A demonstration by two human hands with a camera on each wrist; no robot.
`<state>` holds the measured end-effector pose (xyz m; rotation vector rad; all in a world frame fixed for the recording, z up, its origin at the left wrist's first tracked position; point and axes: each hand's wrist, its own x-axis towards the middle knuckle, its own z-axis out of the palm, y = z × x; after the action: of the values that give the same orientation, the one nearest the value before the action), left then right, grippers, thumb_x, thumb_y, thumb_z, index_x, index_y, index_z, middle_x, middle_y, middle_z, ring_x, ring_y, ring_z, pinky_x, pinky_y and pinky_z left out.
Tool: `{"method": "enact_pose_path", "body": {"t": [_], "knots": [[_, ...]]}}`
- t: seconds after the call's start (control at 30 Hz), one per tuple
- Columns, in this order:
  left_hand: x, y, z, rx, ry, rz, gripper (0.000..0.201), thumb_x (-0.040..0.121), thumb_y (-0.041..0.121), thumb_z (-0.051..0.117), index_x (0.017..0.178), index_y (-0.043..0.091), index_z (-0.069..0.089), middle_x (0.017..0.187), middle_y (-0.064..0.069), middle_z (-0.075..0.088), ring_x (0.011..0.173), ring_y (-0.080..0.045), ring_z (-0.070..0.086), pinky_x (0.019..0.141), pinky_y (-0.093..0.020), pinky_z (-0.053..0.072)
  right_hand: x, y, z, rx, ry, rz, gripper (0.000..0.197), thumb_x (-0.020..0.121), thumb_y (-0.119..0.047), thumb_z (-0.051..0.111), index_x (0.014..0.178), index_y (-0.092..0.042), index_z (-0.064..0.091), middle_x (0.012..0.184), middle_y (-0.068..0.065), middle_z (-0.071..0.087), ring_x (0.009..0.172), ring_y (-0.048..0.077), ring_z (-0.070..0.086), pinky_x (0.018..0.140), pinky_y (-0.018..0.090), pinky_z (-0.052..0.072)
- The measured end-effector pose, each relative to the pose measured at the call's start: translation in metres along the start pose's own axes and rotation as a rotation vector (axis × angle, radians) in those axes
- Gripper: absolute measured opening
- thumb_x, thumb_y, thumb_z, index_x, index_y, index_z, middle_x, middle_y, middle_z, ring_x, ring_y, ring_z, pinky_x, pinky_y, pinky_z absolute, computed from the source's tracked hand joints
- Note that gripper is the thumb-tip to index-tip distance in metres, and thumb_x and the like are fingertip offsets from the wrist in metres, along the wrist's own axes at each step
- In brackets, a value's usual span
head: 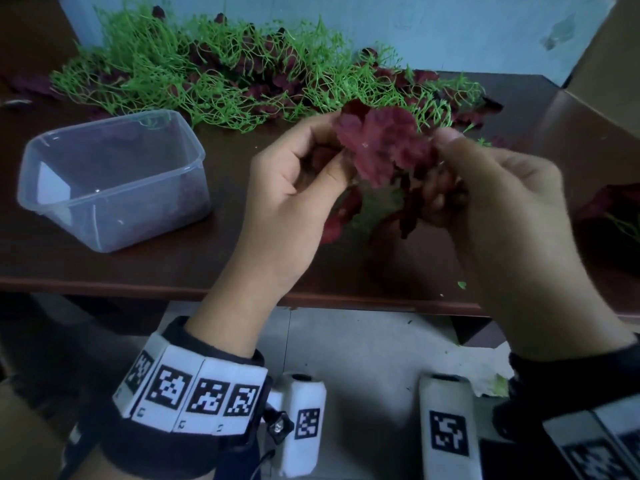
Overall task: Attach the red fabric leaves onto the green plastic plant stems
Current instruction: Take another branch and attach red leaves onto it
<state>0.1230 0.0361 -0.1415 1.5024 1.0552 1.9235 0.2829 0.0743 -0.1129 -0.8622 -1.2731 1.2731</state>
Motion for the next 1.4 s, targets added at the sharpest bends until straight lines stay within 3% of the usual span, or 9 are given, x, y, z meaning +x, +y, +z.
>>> {"method": "enact_pose_path", "body": {"t": [0.13,0.27,0.43,0.57,0.67,0.83,1.0,1.2,1.4], "knots": [[0.000,-0.002,-0.004,-0.158,0.085,-0.036,0.016,0.092,0.013,0.062,0.106,0.011,0.071,0.108,-0.017,0.070,0.108,-0.038,0.064,0.102,-0.061,0.047,0.009,0.003,-0.008,-0.171,0.187,-0.063,0.034,0.084,-0.039,0.061,0.075,-0.006,0.059,0.067,0.016,0.052,0.064,0.028,0.051,0.066,0.041,0.046],[0.000,0.001,-0.003,-0.273,0.132,-0.055,0.016,0.090,0.012,0.061,0.100,0.012,0.073,0.102,-0.016,0.067,0.102,-0.033,0.061,0.096,-0.051,0.050,0.010,0.009,-0.002,-0.116,0.002,0.226,0.034,0.075,-0.060,0.062,0.093,-0.032,0.070,0.107,-0.001,0.070,0.102,0.025,0.068,0.085,0.050,0.055],[-0.001,0.002,0.001,-0.222,0.130,-0.040,0.015,0.092,0.013,0.057,0.100,0.009,0.068,0.102,-0.016,0.063,0.101,-0.034,0.056,0.095,-0.053,0.046,0.003,0.005,0.005,0.186,-0.190,0.330,0.038,0.093,-0.038,0.055,0.121,-0.013,0.056,0.112,0.013,0.068,0.096,0.033,0.071,0.085,0.063,0.054],[-0.002,-0.001,0.003,-0.065,0.081,-0.059,0.036,0.100,0.023,0.043,0.102,-0.009,0.060,0.099,-0.034,0.060,0.101,-0.037,0.058,0.095,-0.060,0.044,0.016,-0.007,0.017,0.058,-0.159,0.319,0.012,0.104,-0.013,0.046,0.113,-0.013,0.052,0.100,0.008,0.057,0.050,-0.001,0.064,0.048,0.016,0.051],[-0.003,0.002,0.005,-0.022,0.086,-0.116,0.062,0.102,0.043,0.041,0.112,-0.017,0.054,0.109,-0.037,0.061,0.109,-0.042,0.062,0.101,-0.061,0.045,0.023,-0.006,0.018,0.075,-0.050,0.316,0.027,0.103,-0.011,0.049,0.130,-0.012,0.053,0.077,0.000,0.063,0.042,-0.005,0.061,0.040,0.014,0.047],[-0.002,0.002,0.008,0.087,0.119,-0.147,0.005,0.095,0.018,0.062,0.095,0.014,0.058,0.087,-0.006,0.058,0.085,-0.016,0.056,0.082,-0.038,0.048,0.012,0.003,0.007,0.170,-0.057,0.367,0.018,0.101,-0.022,0.054,0.119,-0.022,0.054,0.058,-0.013,0.070,0.052,0.012,0.070,0.041,0.034,0.056],[-0.001,-0.001,0.010,-0.018,0.190,-0.248,0.033,0.085,0.012,0.067,0.114,0.020,0.054,0.097,-0.007,0.065,0.090,-0.016,0.064,0.086,-0.037,0.056,0.007,0.010,0.004,0.136,-0.143,0.390,0.026,0.101,-0.038,0.050,0.115,-0.022,0.065,0.099,0.000,0.077,0.082,0.020,0.076,0.058,0.036,0.058],[0.001,-0.002,0.008,0.036,0.274,-0.299,0.034,0.083,0.017,0.067,0.114,0.024,0.056,0.102,-0.011,0.065,0.090,-0.019,0.064,0.083,-0.039,0.057,0.006,0.011,0.001,0.104,-0.174,0.401,0.048,0.099,-0.052,0.044,0.117,-0.013,0.066,0.101,0.007,0.077,0.094,0.027,0.075,0.084,0.047,0.058],[0.002,0.006,0.006,0.025,0.336,-0.290,0.034,0.083,0.018,0.065,0.115,0.021,0.058,0.114,-0.013,0.068,0.107,-0.031,0.068,0.096,-0.050,0.056,0.005,0.018,0.006,-0.119,-0.135,0.248,0.028,0.090,-0.056,0.054,0.090,-0.041,0.078,0.103,-0.006,0.077,0.098,0.015,0.073,0.094,0.045,0.052]]}}
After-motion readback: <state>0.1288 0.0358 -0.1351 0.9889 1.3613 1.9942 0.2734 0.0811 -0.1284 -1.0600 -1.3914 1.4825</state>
